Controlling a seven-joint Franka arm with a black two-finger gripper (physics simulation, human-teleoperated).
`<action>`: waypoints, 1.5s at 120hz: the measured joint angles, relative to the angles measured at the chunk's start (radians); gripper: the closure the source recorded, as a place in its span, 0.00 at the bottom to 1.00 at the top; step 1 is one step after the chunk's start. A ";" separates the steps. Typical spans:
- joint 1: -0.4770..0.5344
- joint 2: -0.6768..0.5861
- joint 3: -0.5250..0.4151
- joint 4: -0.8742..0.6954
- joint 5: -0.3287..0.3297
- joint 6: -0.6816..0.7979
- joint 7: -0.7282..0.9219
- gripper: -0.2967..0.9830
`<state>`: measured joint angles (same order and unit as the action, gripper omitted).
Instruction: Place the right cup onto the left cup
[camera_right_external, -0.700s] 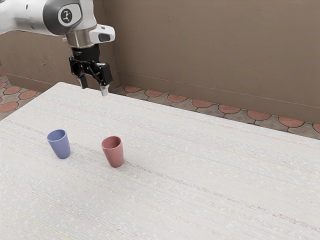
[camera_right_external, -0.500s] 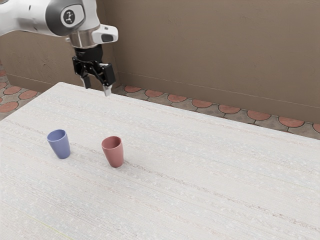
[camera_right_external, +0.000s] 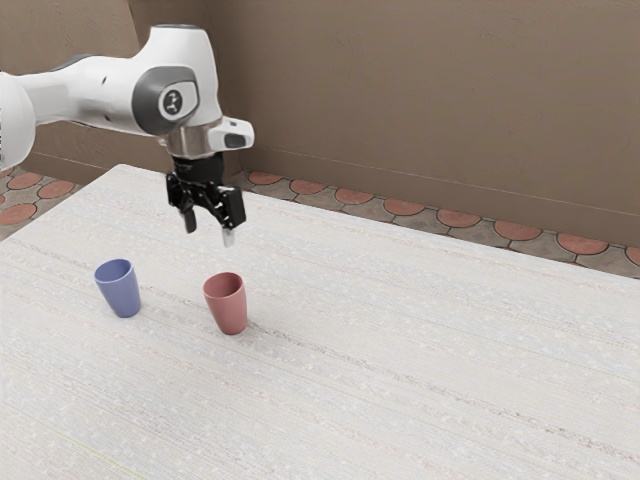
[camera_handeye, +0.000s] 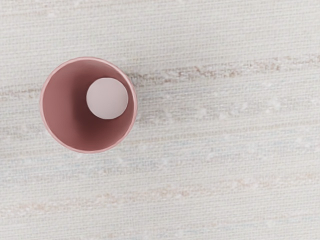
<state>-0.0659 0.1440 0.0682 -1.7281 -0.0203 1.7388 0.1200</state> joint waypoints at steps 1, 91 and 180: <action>0.000 0.001 0.000 -0.003 -0.001 0.004 0.000 0.24; 0.029 0.204 0.002 -0.042 -0.076 0.255 -0.016 0.40; 0.050 0.274 0.001 -0.040 -0.104 0.304 -0.014 0.76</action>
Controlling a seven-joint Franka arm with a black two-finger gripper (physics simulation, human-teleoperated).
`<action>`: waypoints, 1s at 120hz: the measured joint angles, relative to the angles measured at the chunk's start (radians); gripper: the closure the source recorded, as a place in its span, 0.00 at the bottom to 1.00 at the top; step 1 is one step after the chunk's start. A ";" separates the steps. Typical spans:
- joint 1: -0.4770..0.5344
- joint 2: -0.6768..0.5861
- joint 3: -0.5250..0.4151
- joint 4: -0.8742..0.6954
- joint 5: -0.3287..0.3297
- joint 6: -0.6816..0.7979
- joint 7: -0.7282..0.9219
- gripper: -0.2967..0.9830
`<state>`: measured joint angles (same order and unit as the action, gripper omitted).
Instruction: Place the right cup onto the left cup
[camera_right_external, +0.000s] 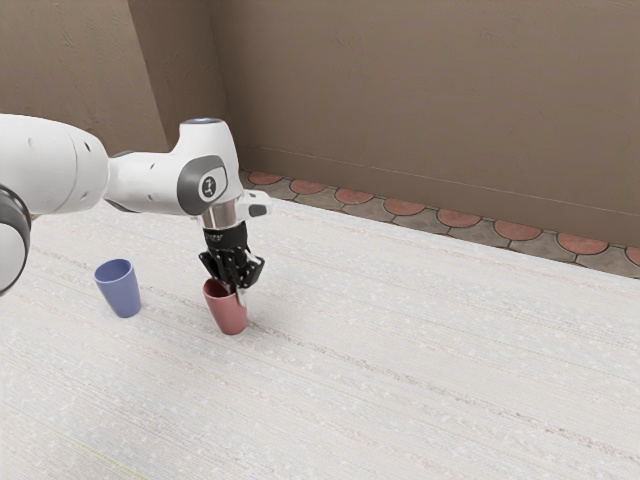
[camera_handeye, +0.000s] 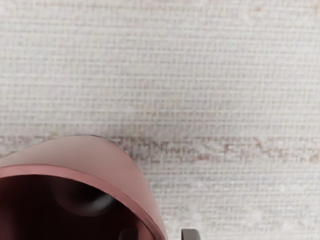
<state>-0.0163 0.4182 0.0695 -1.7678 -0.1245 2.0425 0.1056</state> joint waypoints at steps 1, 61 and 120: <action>0.000 0.000 0.000 0.000 0.000 0.000 0.000 0.76; 0.012 -0.073 -0.002 -0.008 0.012 -0.011 -0.007 0.84; 0.023 -0.233 0.107 -0.015 0.099 -0.114 -0.017 0.85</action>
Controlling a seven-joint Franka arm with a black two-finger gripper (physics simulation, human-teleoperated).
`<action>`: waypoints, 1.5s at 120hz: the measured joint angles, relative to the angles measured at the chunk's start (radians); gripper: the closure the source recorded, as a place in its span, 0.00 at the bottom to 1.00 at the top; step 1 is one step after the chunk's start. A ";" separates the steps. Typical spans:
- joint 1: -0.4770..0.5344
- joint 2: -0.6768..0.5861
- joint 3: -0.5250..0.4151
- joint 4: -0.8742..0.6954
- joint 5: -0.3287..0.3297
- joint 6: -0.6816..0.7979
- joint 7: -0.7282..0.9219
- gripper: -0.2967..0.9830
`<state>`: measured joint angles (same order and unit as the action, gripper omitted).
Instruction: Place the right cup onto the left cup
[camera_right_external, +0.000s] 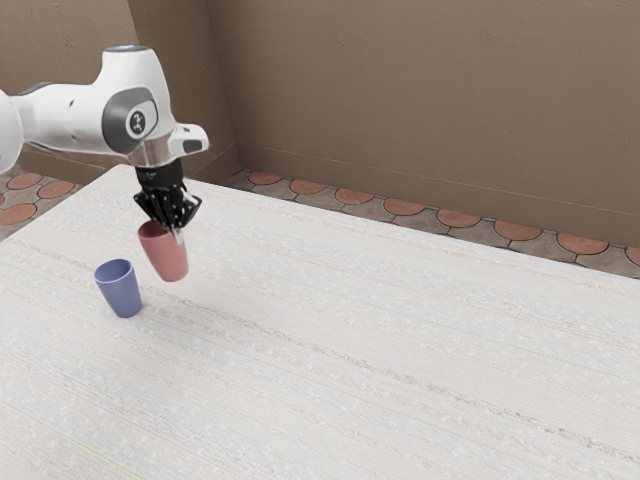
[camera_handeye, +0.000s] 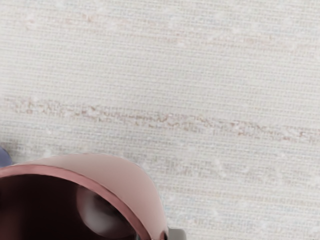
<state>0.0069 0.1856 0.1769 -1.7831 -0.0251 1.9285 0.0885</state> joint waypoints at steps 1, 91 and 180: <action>-0.001 -0.002 0.003 0.000 0.002 -0.003 0.000 0.85; -0.007 0.076 0.203 0.117 0.096 -0.090 0.018 0.85; 0.011 0.182 0.205 0.168 0.042 -0.039 0.060 0.85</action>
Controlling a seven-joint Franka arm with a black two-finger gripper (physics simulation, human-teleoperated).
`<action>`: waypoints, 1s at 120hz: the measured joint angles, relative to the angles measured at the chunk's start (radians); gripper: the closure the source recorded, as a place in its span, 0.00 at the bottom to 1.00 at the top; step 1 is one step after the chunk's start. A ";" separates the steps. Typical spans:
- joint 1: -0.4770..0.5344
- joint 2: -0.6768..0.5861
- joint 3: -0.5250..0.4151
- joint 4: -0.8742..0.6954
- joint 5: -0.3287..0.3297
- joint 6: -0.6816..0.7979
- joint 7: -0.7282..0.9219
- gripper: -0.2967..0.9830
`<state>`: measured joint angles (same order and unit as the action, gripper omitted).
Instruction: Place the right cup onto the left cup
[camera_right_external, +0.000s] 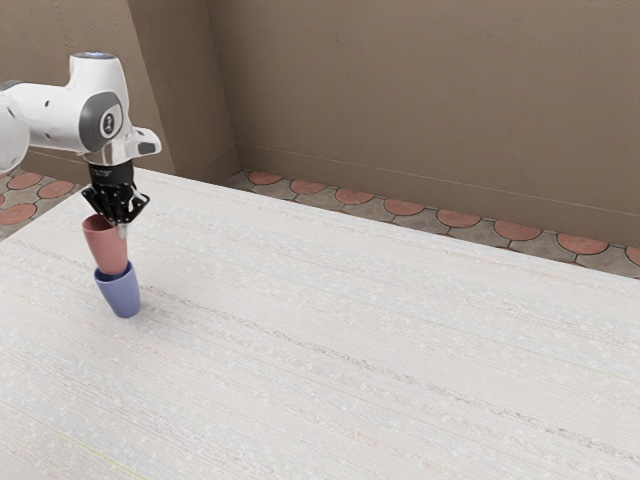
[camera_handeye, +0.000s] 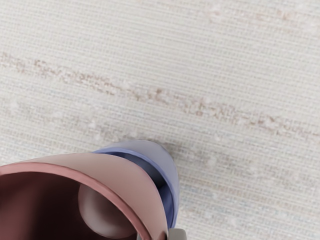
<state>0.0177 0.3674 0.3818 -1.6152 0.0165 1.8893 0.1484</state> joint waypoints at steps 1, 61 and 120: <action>0.000 0.001 0.000 0.001 -0.001 0.000 0.000 0.85; 0.007 0.008 -0.001 0.002 -0.036 0.002 0.021 0.72; -0.003 -0.033 -0.016 -0.003 -0.064 -0.034 0.018 0.28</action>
<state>0.0146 0.3346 0.3659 -1.6177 -0.0473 1.8555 0.1661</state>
